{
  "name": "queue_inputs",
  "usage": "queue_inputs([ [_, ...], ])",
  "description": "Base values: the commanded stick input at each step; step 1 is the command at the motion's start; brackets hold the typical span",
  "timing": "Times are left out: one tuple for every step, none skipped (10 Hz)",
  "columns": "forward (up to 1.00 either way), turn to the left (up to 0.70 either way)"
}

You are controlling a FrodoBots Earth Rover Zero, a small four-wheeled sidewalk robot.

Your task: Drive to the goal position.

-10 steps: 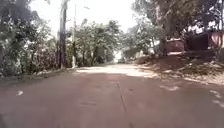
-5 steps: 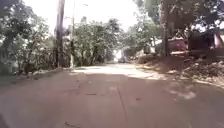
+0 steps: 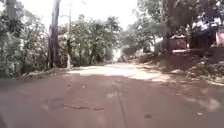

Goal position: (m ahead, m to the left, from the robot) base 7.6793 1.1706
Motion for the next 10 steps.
queue_inputs([
  [1.0,0.0],
  [1.0,0.0],
  [1.0,0.0],
  [1.0,0.0],
  [1.0,0.0],
  [1.0,0.0],
  [1.0,0.0],
  [1.0,0.0],
  [1.0,0.18],
  [1.0,0.27],
])
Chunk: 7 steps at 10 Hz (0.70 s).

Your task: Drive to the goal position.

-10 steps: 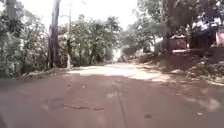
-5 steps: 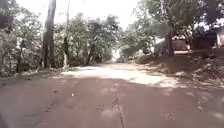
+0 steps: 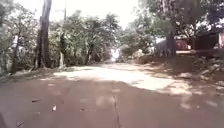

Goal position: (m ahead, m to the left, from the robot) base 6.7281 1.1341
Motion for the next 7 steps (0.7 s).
queue_inputs([
  [1.0,0.27],
  [1.0,0.16],
  [1.0,0.0],
  [1.0,0.0],
  [1.0,0.0],
  [1.0,0.0],
  [1.0,0.0],
])
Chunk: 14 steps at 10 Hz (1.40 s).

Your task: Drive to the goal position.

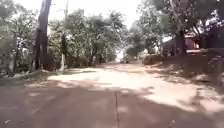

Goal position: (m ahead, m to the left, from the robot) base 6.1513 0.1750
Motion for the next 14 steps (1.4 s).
queue_inputs([
  [1.0,0.26],
  [1.0,0.18],
  [1.0,0.11],
  [1.0,0.03],
  [1.0,0.0],
  [1.0,0.0],
  [1.0,0.0],
  [1.0,0.0],
  [1.0,0.0],
  [1.0,0.0],
  [1.0,0.0],
  [1.0,0.0],
  [1.0,0.0],
  [1.0,0.0],
])
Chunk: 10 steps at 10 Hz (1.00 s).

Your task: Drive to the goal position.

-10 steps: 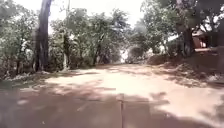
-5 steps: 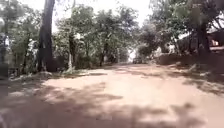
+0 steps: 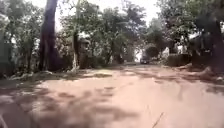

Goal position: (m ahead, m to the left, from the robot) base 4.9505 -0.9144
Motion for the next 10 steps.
queue_inputs([
  [1.0,0.0],
  [1.0,0.0],
  [1.0,0.0],
  [1.0,0.0],
  [1.0,0.0],
  [1.0,-0.11],
  [1.0,-0.22],
  [1.0,-0.27],
  [1.0,-0.12],
  [1.0,0.0],
])
